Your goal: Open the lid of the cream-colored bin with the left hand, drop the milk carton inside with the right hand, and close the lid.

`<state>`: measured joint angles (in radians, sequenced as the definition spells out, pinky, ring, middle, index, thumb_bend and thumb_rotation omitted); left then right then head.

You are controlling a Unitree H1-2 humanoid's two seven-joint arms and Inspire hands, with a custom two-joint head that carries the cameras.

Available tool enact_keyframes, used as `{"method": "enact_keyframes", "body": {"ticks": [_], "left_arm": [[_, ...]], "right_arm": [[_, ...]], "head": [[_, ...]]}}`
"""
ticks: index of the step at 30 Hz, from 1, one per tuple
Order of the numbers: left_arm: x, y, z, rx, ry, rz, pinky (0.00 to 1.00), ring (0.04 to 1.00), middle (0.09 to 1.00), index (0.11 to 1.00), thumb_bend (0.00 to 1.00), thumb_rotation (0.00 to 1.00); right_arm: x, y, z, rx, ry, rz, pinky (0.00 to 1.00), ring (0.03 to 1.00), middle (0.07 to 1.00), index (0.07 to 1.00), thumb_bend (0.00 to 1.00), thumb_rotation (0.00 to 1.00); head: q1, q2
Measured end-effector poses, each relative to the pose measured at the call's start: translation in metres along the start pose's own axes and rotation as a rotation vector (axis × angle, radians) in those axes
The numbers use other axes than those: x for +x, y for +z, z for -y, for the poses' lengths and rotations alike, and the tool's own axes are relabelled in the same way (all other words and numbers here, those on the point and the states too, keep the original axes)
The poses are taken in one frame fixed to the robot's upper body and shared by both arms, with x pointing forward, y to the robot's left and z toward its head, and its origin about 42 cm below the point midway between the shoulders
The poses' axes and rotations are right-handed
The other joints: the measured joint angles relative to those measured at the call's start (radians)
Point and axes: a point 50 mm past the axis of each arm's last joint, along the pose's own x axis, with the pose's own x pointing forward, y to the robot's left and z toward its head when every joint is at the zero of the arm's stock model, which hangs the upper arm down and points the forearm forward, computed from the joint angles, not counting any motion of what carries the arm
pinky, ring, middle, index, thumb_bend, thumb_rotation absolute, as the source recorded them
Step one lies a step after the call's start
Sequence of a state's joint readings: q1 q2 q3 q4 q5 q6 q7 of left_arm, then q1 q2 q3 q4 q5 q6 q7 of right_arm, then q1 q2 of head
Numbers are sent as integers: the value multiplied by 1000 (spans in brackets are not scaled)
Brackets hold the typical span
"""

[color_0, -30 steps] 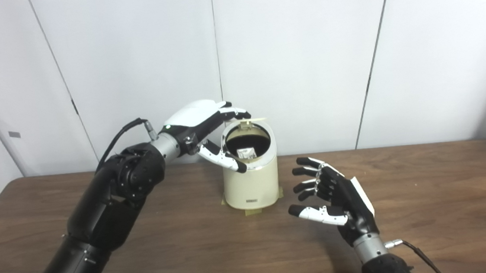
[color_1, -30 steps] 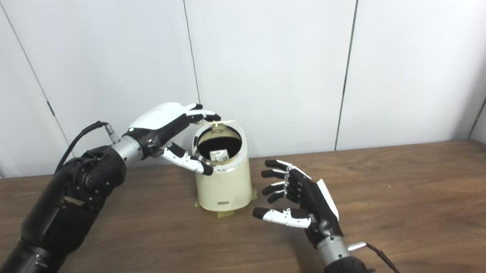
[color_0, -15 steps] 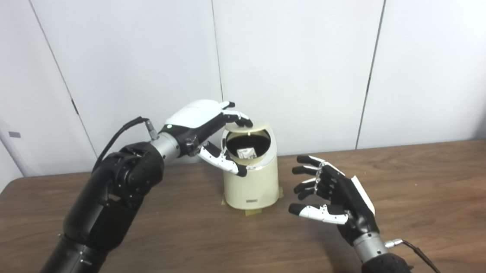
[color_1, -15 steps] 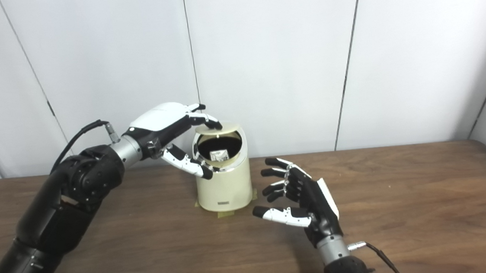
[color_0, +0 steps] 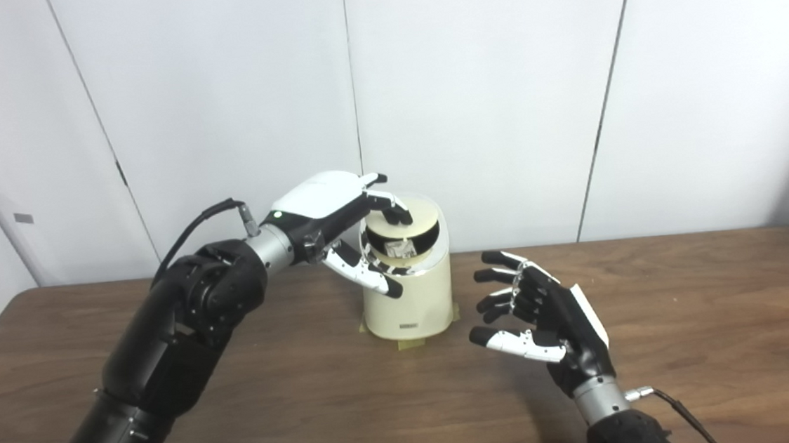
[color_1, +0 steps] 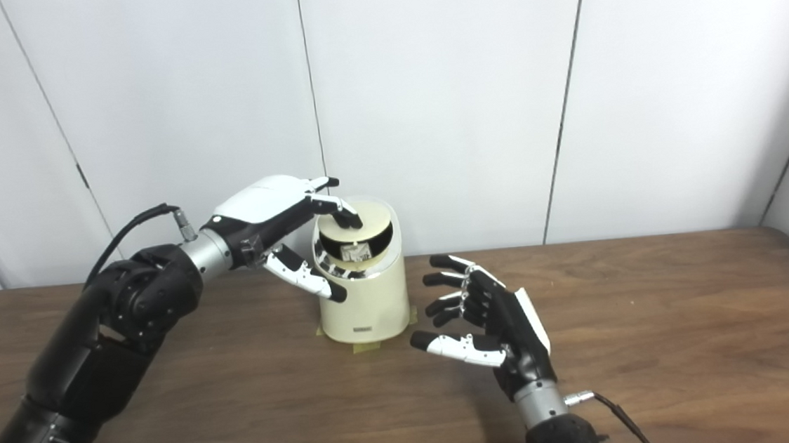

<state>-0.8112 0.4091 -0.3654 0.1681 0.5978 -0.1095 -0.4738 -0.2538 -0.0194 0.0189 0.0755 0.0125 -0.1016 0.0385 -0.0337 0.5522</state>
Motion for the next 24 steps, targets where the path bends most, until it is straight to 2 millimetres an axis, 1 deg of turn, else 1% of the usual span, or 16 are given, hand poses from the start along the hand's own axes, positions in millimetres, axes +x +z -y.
{"method": "enact_keyframes", "body": {"ticks": [3, 7, 10, 11, 13, 15, 17, 21, 24], "left_arm": [[-3, -1, 9, -4, -11, 11, 1000, 1000, 752, 749, 953, 457], [-6, -2, 19, -20, -26, 6, 1000, 1000, 747, 746, 940, 408], [-6, -1, 22, -25, -25, 5, 1000, 1000, 751, 749, 949, 389], [-6, -1, 22, -23, -26, 4, 1000, 1000, 760, 760, 949, 391], [-6, 0, 24, -7, -41, -9, 1000, 1000, 808, 808, 942, 419], [-5, 4, 24, 22, -58, -17, 1000, 1000, 843, 835, 943, 414], [-5, 5, 25, 48, -78, -26, 1000, 1000, 874, 862, 955, 386], [-5, 5, 27, 76, -100, -32, 1000, 1000, 907, 885, 965, 382], [-4, 6, 28, 98, -110, -38, 1000, 1000, 921, 906, 970, 386]], "right_arm": [[0, 0, 0, -1, 0, 0, 468, 531, 689, 745, 784, 168], [0, 0, 0, -1, 0, -14, 453, 529, 692, 752, 775, 164], [0, 4, 0, -3, 1, -3, 455, 529, 690, 751, 785, 184], [1, 5, -1, -3, 1, 2, 452, 528, 689, 751, 787, 188], [1, 5, -1, -5, 2, 2, 456, 534, 691, 752, 788, 199], [1, 5, -1, -6, 3, -5, 446, 529, 692, 755, 784, 198], [1, 5, -1, -5, 4, -10, 441, 528, 690, 751, 781, 187], [1, 5, -2, -6, 5, -13, 432, 527, 689, 753, 782, 213], [1, 6, -2, -20, 7, -20, 420, 519, 686, 761, 768, 210]], "head": [[0, 0], [-3, 6], [-3, 6], [-5, 9], [-5, 9], [-3, 11], [-5, 12], [-6, 14], [-9, 15]]}}
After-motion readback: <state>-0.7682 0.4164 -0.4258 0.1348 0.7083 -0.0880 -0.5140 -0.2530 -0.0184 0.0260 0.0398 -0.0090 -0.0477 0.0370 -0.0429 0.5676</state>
